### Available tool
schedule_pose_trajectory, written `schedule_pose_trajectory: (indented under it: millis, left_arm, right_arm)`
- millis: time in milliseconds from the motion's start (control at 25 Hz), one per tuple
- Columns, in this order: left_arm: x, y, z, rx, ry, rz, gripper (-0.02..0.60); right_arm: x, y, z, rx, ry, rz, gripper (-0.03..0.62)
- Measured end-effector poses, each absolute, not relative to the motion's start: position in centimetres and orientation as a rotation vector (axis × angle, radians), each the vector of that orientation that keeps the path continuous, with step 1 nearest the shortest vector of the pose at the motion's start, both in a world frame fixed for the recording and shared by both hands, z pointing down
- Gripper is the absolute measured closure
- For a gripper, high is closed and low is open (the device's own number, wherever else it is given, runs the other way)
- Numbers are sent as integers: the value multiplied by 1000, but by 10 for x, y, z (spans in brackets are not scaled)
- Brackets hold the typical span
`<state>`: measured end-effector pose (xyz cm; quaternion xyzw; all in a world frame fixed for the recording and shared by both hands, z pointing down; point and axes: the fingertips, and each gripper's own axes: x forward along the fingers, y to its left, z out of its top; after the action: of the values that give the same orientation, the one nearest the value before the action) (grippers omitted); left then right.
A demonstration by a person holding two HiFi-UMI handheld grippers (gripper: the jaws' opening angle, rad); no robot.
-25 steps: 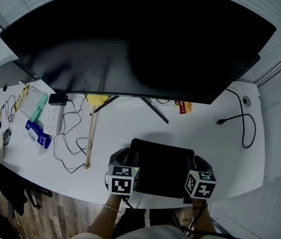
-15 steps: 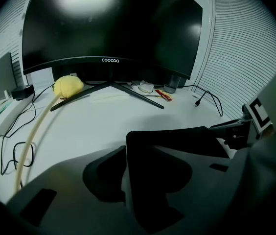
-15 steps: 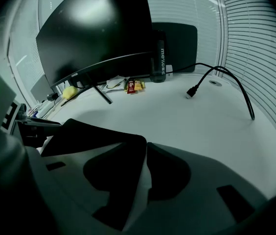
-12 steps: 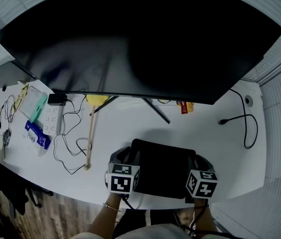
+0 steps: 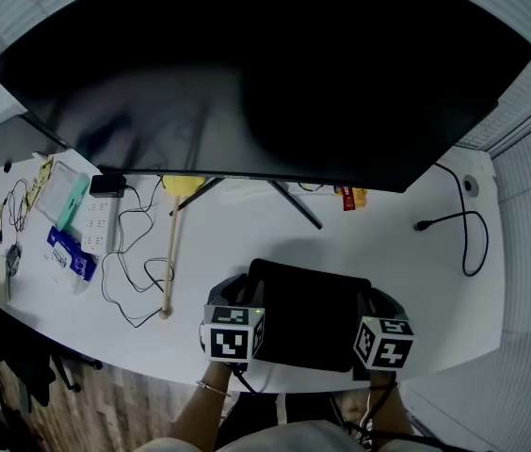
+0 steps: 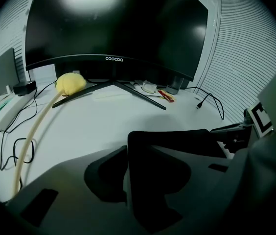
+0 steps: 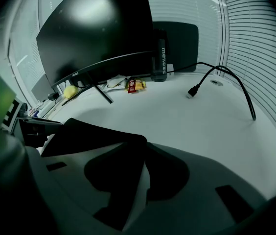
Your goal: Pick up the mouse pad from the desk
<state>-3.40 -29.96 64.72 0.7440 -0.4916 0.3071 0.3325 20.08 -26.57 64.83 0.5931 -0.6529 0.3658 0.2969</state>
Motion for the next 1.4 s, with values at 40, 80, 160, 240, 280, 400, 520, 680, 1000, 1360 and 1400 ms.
schedule_pose_trajectory:
  millis: [40,80,160,240,280,400,520,680,1000,1360,1400]
  left_arm:
    - [-34,-300,647,1938,-1281,801,457]
    - [-35,-300,647,1932,-1277,802,465]
    - [-34,-300,648,1922,-1263,804,480]
    - [-31,-298,649,1910,-1241,791,505]
    - [-30,-297,649,1905,-1233,782,529]
    - [-28,-296,648,1914,-1232,809,540]
    - [-27,-297,648,1923,-1227,826,540]
    - [-29,-297,648,1915,-1232,816,540]
    - [-29,-294,638,1928,-1262,798,540]
    - [-33,-287,613,1963,-1275,742,540]
    - [-34,-286,609,1967,-1278,733,540]
  right_arm:
    - [200,-266,648,1572,-1735,974,477]
    - [199,-266,648,1567,-1735,976,481]
    - [197,-266,649,1554,-1740,982,496]
    - [195,-265,649,1541,-1747,985,521]
    - [193,-265,649,1535,-1750,984,527]
    - [191,-265,648,1522,-1760,986,539]
    - [192,-265,647,1519,-1767,984,541]
    - [191,-266,649,1525,-1772,979,542]
    - [190,-266,639,1558,-1793,985,542]
    - [185,-264,608,1597,-1831,946,542]
    - [184,-263,604,1603,-1836,940,542]
